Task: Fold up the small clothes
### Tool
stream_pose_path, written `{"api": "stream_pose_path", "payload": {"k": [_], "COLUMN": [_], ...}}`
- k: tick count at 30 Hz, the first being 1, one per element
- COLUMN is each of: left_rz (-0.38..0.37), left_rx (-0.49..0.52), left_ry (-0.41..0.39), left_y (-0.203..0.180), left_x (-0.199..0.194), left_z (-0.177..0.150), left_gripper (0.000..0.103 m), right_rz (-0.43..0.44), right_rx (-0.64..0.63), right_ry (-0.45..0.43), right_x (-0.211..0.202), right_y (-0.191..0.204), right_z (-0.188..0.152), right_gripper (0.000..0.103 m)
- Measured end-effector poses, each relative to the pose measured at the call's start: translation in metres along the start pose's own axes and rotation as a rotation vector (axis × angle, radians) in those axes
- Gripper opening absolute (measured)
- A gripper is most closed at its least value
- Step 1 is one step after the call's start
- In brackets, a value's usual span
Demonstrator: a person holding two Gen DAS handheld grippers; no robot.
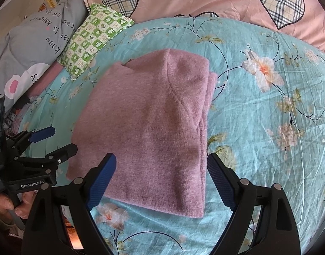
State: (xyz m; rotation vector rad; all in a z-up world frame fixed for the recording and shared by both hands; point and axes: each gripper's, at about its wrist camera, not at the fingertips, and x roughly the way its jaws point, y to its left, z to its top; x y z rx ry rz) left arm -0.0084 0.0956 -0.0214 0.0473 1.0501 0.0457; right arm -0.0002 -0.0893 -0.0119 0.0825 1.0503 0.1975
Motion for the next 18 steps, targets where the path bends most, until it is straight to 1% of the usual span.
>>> {"api": "stream_pose_path", "payload": {"k": [18], "left_rz": [-0.008], "left_rx": [0.011], "left_ry": [-0.016], "left_y": [-0.0052], "left_x": [-0.0099], "left_z": [0.0008], "left_gripper": [0.088], "right_rz": [-0.003], "right_rx": [0.016], "right_ry": [-0.022], "right_x": [-0.0086], "right_y": [0.0005], "right_z": [-0.0028], "right_gripper": [0.087]}}
